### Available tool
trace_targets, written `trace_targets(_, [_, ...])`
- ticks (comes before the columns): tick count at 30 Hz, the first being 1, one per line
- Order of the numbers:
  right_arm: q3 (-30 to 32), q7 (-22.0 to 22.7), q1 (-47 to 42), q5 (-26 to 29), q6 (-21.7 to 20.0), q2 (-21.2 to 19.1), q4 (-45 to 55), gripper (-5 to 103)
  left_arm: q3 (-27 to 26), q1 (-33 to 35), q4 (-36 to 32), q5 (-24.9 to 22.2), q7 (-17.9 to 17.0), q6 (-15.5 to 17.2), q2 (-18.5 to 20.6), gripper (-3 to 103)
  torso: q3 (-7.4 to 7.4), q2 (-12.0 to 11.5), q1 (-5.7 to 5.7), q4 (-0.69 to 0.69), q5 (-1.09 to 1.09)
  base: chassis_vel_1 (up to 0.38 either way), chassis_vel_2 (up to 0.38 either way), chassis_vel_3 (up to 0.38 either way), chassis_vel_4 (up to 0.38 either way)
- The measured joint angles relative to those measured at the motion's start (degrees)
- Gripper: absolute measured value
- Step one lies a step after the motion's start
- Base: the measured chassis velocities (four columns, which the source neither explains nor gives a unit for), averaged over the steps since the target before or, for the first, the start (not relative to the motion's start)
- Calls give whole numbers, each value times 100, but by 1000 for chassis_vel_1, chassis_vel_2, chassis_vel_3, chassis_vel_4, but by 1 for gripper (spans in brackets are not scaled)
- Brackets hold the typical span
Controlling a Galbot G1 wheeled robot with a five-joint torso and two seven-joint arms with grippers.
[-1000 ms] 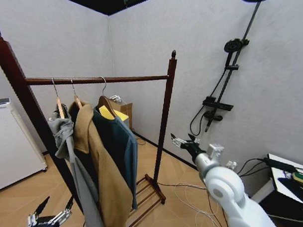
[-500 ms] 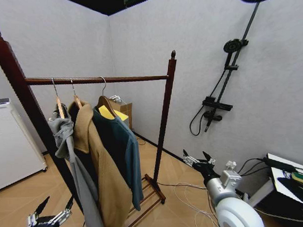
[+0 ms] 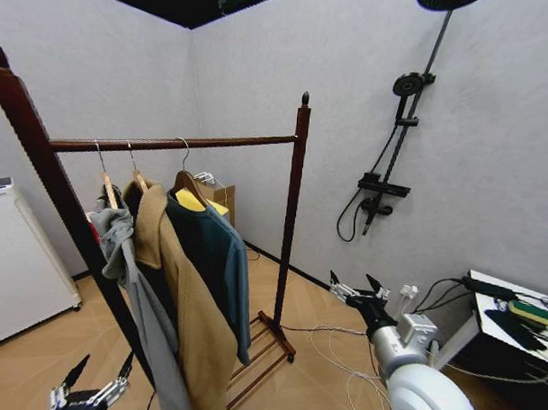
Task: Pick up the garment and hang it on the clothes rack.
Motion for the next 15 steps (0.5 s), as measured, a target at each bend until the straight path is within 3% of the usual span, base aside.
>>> trace_targets(15, [-3,-23,-256,-94,2,147,249,100,0,0,0,0,1,0,0,100,0,0,1,-2,0,-8,-115,-114,-14])
